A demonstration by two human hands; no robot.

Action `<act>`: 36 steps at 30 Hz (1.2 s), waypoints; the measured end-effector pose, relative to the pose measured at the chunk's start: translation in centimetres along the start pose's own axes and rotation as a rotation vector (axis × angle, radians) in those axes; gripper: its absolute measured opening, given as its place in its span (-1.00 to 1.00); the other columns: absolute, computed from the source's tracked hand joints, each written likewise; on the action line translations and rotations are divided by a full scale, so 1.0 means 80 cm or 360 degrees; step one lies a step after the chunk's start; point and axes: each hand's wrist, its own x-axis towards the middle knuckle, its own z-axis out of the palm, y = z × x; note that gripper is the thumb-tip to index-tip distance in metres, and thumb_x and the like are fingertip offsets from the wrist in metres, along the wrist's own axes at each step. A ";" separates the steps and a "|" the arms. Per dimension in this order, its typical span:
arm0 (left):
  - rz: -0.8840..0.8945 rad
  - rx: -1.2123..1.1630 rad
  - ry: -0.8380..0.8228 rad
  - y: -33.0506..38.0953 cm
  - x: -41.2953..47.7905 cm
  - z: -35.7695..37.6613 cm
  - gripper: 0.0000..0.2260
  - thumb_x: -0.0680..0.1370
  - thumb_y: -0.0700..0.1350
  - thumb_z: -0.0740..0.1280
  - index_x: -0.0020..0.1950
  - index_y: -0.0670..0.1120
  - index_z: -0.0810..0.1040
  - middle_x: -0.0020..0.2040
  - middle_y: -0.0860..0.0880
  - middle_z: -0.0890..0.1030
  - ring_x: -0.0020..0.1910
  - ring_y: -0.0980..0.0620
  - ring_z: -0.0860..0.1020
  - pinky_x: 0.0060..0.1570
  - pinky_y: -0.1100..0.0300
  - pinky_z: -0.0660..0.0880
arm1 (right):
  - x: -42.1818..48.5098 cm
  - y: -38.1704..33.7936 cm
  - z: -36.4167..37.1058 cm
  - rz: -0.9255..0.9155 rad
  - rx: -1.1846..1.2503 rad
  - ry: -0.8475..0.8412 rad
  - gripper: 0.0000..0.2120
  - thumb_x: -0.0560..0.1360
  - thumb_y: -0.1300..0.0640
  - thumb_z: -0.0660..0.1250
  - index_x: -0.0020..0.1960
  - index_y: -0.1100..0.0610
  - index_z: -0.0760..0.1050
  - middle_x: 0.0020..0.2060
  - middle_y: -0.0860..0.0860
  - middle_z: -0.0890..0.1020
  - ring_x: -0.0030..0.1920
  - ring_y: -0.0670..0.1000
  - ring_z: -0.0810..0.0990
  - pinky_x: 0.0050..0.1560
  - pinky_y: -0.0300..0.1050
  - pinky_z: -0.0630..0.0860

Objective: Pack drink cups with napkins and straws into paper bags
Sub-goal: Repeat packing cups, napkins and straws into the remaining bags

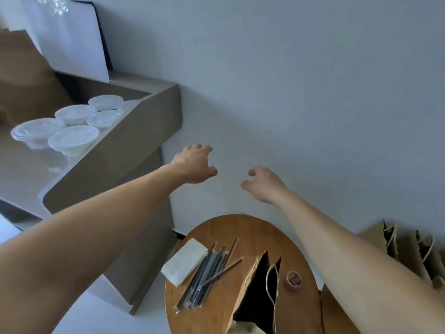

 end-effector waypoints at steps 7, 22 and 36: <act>-0.0019 0.0035 0.0302 -0.113 0.005 -0.124 -0.39 0.51 0.05 0.32 0.54 -0.01 0.26 0.48 -0.10 0.33 0.47 -0.15 0.25 0.38 -0.08 0.30 | 0.034 -0.163 -0.027 -0.0263 -0.0108 0.0209 -0.47 0.53 -0.02 0.32 0.44 0.13 0.37 0.41 0.12 0.43 0.37 0.14 0.44 0.31 -0.03 0.38; -0.0587 -0.0017 0.0399 -0.403 -0.076 -0.205 -0.38 0.52 0.06 0.34 0.55 0.00 0.25 0.49 -0.06 0.32 0.47 -0.14 0.24 0.36 -0.10 0.32 | 0.067 -0.462 0.081 -0.0886 -0.0357 -0.0051 -0.35 0.42 -0.25 0.36 0.40 0.05 0.40 0.32 0.00 0.51 0.17 0.04 0.52 -0.01 -0.10 0.39; -0.0533 -0.0117 0.0431 -0.427 -0.076 -0.189 -0.40 0.53 0.04 0.31 0.55 -0.01 0.25 0.51 -0.05 0.30 0.48 -0.13 0.22 0.36 -0.09 0.32 | 0.069 -0.495 0.131 -0.0862 -0.1027 -0.0251 -0.16 0.11 -0.39 0.48 0.27 -0.03 0.38 0.26 -0.03 0.42 0.34 0.11 0.23 0.07 0.04 0.27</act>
